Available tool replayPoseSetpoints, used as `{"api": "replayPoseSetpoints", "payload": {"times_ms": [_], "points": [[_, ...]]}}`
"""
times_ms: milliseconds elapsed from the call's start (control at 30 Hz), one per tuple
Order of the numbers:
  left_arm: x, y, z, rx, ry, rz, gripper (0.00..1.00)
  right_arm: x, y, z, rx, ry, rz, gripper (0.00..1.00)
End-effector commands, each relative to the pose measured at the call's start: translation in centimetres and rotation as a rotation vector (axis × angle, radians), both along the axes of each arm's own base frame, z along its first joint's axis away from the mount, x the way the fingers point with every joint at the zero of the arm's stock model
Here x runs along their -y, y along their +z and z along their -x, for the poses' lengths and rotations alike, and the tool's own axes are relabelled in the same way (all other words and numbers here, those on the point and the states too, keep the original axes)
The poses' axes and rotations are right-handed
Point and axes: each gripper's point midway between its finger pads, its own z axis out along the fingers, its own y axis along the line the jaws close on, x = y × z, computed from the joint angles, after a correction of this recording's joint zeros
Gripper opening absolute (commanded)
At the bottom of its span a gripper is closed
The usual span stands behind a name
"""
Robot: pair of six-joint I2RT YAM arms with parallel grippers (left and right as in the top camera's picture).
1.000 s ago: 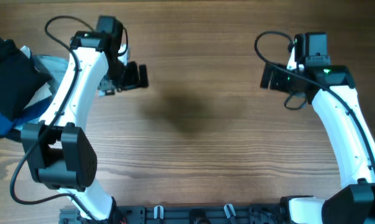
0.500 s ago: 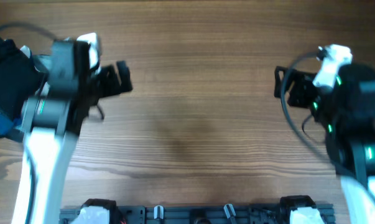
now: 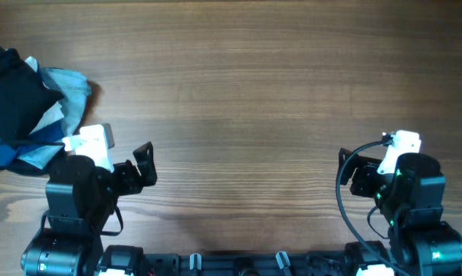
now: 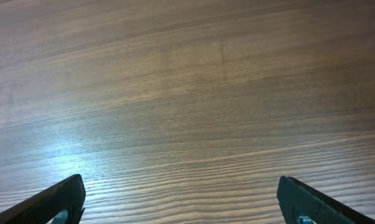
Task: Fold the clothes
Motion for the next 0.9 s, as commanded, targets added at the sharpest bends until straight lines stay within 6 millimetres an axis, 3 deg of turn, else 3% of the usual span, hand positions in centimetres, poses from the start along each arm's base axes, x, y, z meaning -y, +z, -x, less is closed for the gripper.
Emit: {"api": "replayPoseSetpoints", "payload": {"times_ms": [0,233,467,567,667,867], "points": [[-0.3,-0.4,0.2,-0.016,0.022,0.000,1.00,0.3,-0.8,-0.2,-0.031,-0.015,0.018,1.00],[-0.3,-0.5,0.3,-0.022,0.022,0.000,1.00,-0.1,-1.2,-0.3,-0.053,0.007,0.020,1.00],[-0.3,-0.5,0.3,-0.022,0.022,0.000,1.00,0.1,1.9,1.7,0.143,0.023,0.025,1.00],[-0.3,-0.5,0.3,-0.022,0.022,0.000,1.00,-0.1,1.2,2.4,0.264,0.032,0.009,1.00],[-0.3,-0.5,0.3,-0.022,0.022,0.000,1.00,-1.2,-0.2,1.4,0.433,0.081,-0.032,1.00],[-0.3,-0.5,0.3,-0.022,0.022,0.000,1.00,-3.4,1.0,-2.8,0.883,0.196,-0.037,1.00]]}}
